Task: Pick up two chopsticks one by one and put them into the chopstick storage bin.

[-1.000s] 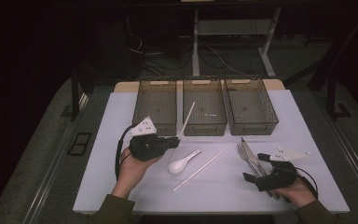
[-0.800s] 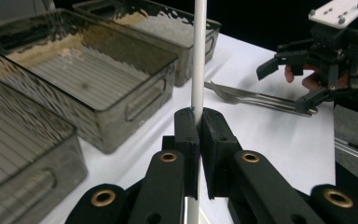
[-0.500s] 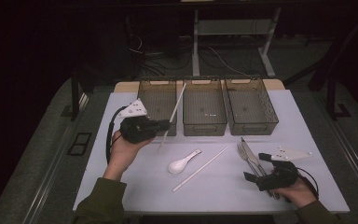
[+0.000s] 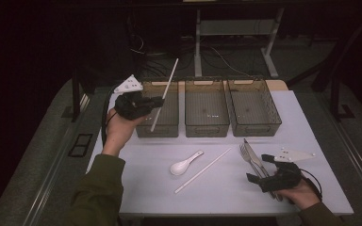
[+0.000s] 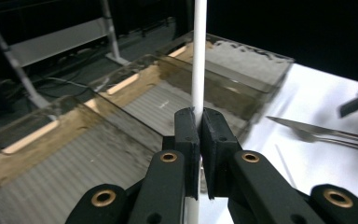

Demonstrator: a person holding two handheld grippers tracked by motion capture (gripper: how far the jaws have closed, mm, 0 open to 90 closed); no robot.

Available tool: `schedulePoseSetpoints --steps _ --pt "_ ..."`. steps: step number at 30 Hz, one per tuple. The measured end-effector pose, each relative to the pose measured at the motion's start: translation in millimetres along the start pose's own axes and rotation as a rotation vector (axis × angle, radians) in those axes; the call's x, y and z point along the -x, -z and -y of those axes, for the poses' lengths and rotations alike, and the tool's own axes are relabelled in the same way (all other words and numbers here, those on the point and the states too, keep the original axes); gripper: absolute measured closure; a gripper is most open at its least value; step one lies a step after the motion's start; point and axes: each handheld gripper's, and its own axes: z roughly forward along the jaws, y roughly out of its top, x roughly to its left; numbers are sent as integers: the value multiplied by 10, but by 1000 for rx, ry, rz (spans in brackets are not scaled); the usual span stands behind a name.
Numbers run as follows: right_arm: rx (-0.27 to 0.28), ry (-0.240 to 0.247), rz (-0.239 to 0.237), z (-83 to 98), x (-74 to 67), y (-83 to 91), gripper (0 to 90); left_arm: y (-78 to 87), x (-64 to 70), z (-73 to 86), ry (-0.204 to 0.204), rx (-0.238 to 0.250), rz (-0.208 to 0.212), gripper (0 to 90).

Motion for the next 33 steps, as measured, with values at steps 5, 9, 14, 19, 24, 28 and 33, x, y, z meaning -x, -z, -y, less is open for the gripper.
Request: schedulePoseSetpoints --steps 5,9,14,19,24,28,33 --pt "3 -1 -3 -1 0 5 17 -101 -175 -43 20 -15 -36 851" --pt "4 -3 -4 -1 2 7 17 -181 -287 -40 32 -39 -67 852" --pt "5 -4 -2 -1 2 9 17 -262 -405 2 42 -74 -94 851" --pt "6 -4 -6 -1 1 9 17 -355 -530 90 76 -136 -121 852" --pt "6 -3 -6 -2 2 11 17 -455 -613 189 101 -215 -149 851" --pt "8 -2 -6 -2 5 13 17 -512 -630 224 106 -252 -157 851" --pt "8 0 -8 -2 1 13 17 -561 -660 264 124 -299 -172 851"
